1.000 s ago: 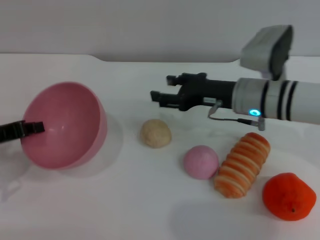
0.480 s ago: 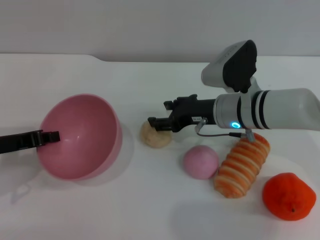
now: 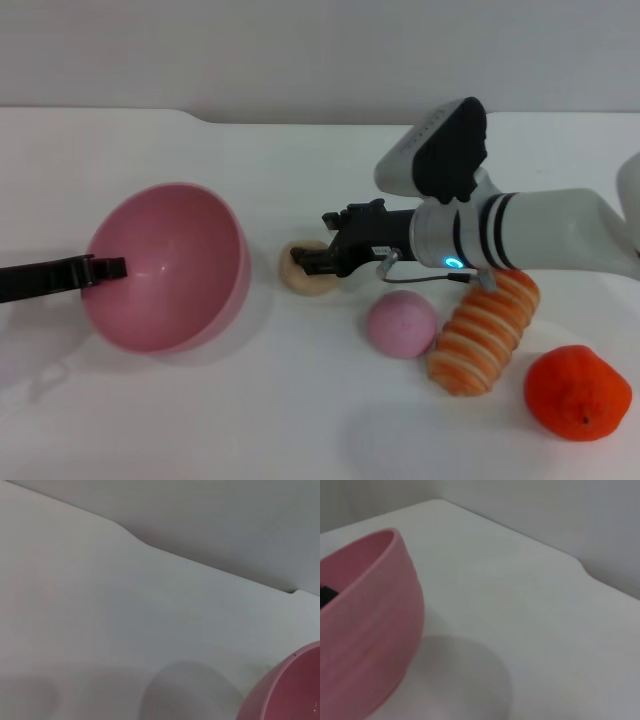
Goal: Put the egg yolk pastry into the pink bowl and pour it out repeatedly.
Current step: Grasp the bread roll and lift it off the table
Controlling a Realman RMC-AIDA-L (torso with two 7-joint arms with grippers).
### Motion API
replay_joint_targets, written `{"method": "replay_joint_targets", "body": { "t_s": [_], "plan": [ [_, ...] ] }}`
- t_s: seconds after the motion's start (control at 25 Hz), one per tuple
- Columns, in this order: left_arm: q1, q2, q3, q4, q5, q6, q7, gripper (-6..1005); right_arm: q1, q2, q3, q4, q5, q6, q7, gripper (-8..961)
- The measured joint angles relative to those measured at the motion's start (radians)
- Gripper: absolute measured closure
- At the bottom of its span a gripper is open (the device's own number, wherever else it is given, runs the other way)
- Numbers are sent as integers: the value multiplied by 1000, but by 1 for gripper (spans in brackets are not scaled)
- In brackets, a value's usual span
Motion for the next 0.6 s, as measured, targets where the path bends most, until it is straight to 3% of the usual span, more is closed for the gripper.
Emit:
{"method": "replay_joint_targets", "body": {
  "t_s": [0.24,0.6],
  "plan": [
    [-10,0,46,-1,0,-31,-19,999,28,0,-104,7,92,59,-2,245],
    [-42,0,54,-15,0,-39,-27,998,24,0,-132,15,129,72,-3,247]
  ]
}}
